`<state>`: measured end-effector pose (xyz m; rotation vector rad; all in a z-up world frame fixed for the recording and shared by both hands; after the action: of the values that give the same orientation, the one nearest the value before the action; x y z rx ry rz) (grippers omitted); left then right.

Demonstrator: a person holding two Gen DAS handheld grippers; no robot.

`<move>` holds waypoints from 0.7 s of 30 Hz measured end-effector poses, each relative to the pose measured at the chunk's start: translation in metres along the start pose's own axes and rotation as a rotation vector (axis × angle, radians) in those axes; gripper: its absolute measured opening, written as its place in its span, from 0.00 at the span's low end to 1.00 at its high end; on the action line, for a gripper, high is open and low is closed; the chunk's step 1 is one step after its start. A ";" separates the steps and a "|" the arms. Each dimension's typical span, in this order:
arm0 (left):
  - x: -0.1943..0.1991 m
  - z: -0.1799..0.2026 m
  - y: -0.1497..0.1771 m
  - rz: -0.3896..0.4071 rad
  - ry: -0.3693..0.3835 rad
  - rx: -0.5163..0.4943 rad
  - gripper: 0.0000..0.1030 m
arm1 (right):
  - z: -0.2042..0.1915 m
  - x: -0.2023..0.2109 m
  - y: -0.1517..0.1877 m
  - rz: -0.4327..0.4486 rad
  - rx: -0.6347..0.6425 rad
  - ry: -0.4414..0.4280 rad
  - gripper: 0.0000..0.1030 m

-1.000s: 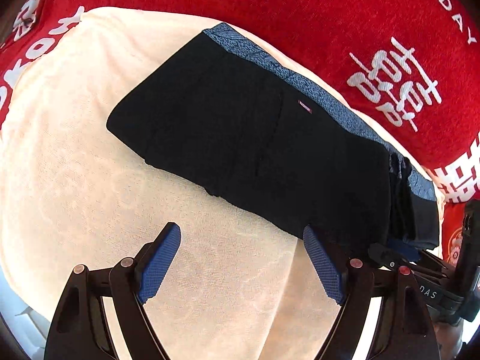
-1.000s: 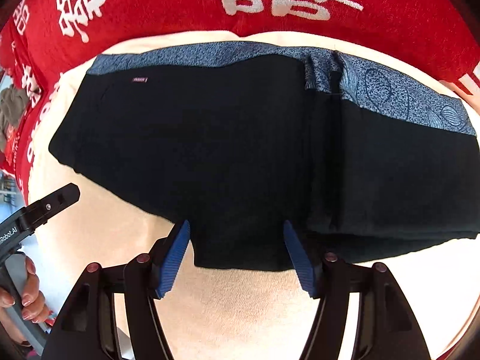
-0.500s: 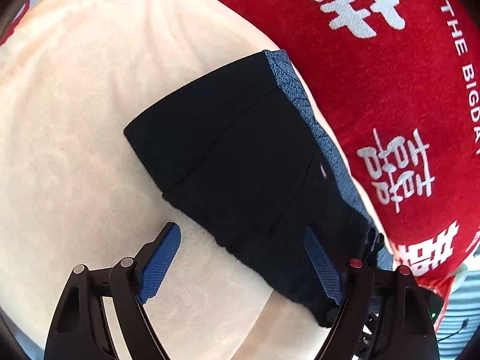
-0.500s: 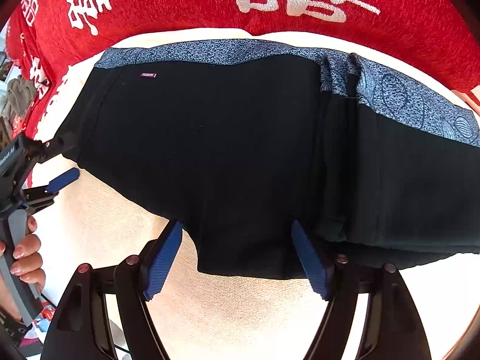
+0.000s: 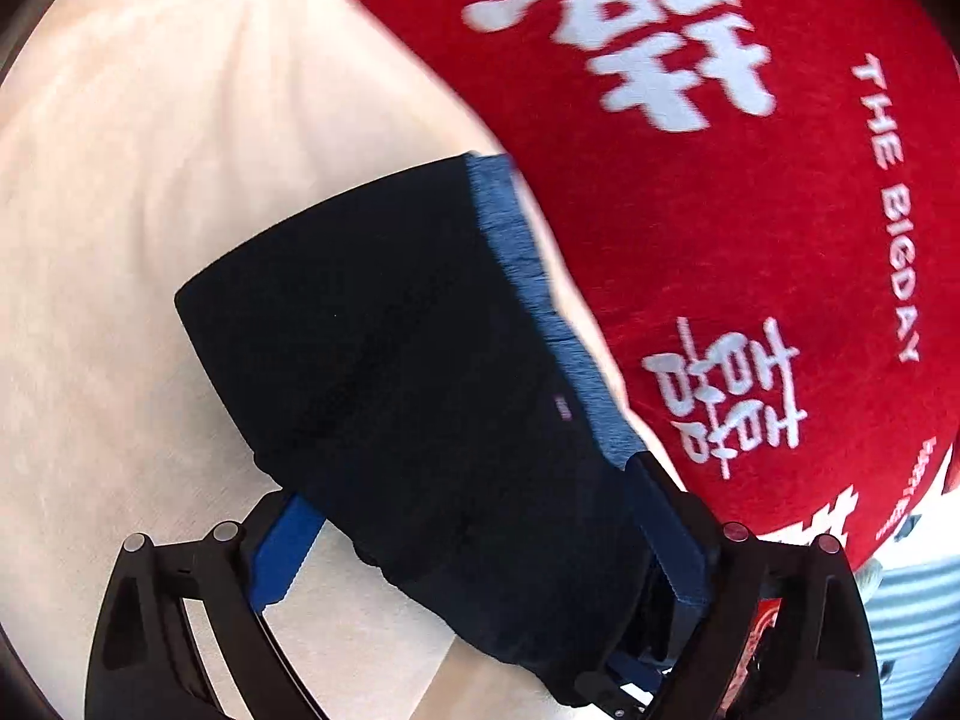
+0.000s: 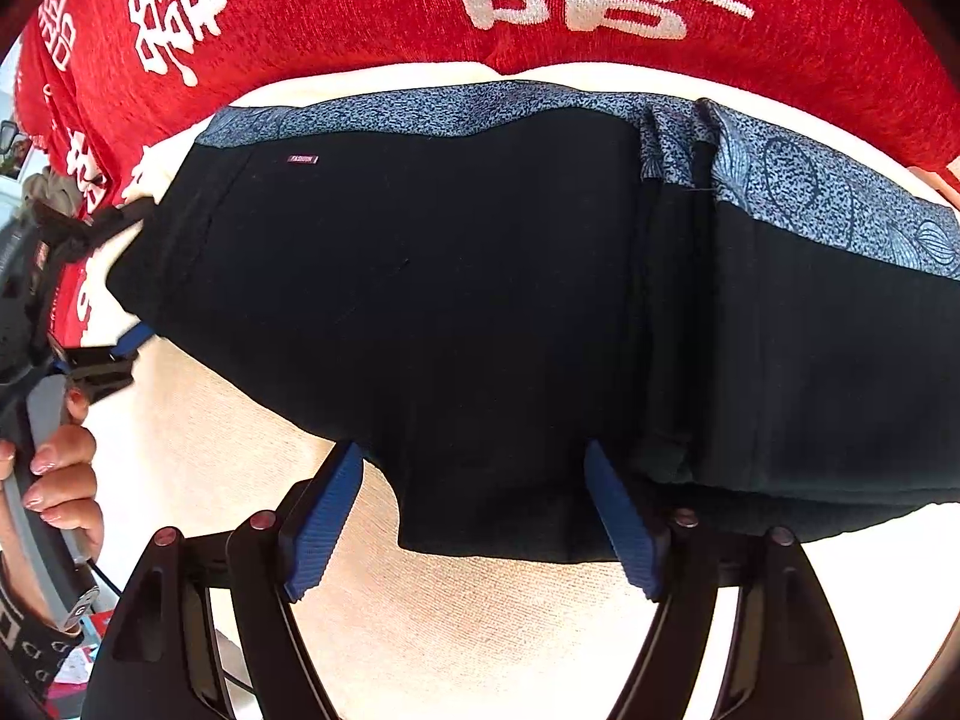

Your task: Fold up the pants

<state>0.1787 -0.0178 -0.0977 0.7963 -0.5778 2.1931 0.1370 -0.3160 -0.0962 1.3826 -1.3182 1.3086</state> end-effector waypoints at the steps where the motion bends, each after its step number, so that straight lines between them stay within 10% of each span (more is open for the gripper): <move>1: -0.001 0.006 -0.002 0.004 0.004 -0.029 0.92 | 0.000 0.000 0.000 0.000 0.001 0.000 0.78; 10: -0.031 -0.003 -0.010 0.000 -0.128 -0.010 0.88 | -0.003 0.002 -0.001 -0.013 0.007 -0.001 0.78; 14: -0.027 -0.002 -0.009 0.008 -0.235 -0.082 0.37 | -0.001 0.011 -0.012 -0.037 -0.021 -0.023 0.78; 21: -0.025 0.054 0.021 0.071 -0.416 -0.559 0.34 | -0.008 0.047 -0.061 -0.039 -0.052 -0.118 0.78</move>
<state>0.1966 -0.0761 -0.0800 0.9258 -1.3687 1.7820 0.1926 -0.3071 -0.0423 1.4608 -1.3877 1.1737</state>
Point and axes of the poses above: each gripper's, at about its wrist camera, not at the fingertips, and x roughly against the way its jaws point, z to its right, y to its underside, the point moved 3 cm from there along -x, roughly the way its jaws point, and after that the axes turned 4 degrees about y, right-handed, at the moved point
